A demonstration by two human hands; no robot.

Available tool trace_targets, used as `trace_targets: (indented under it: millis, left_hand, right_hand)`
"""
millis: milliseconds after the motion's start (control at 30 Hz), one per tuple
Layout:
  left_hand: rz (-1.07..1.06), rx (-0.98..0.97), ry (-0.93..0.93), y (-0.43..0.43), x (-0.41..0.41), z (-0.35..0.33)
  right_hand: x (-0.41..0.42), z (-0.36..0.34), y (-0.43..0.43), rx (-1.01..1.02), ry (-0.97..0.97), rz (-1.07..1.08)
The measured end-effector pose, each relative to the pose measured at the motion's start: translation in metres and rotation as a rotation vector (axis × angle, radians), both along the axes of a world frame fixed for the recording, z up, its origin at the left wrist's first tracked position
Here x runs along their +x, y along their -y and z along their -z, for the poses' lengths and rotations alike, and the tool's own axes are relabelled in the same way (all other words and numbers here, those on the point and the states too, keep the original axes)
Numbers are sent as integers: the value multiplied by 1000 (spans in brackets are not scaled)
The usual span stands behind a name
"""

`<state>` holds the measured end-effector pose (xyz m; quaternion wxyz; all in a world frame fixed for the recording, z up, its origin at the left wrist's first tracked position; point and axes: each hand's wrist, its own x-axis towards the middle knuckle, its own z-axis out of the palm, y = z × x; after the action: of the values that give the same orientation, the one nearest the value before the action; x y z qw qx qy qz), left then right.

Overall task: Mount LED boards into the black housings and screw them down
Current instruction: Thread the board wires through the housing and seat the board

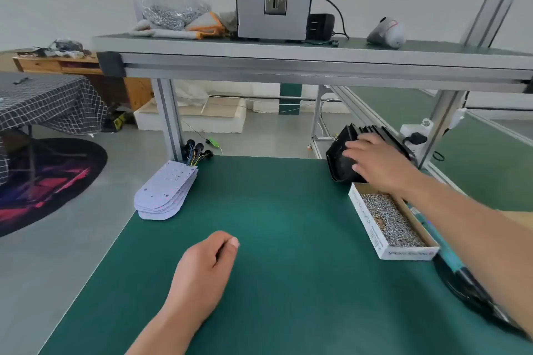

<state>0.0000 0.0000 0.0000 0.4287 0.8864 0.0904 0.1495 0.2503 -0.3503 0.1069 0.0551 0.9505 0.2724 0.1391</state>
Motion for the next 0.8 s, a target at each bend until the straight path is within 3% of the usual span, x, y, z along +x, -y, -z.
trace_targets:
  millis: [133, 233, 567, 800]
  left_hand:
    - [14, -78, 2, -3, 3, 0]
    - [19, -115, 8, -5, 4, 0]
    - [-7, -153, -5, -5, 4, -2]
    - [-23, -200, 0, -6, 6, 1]
  right_hand:
    - [21, 0, 5, -263, -75, 46]
    - [24, 3, 5, -324, 56, -19]
    - [6, 14, 14, 114, 102, -205]
    - [-102, 36, -23, 367, 153, -341]
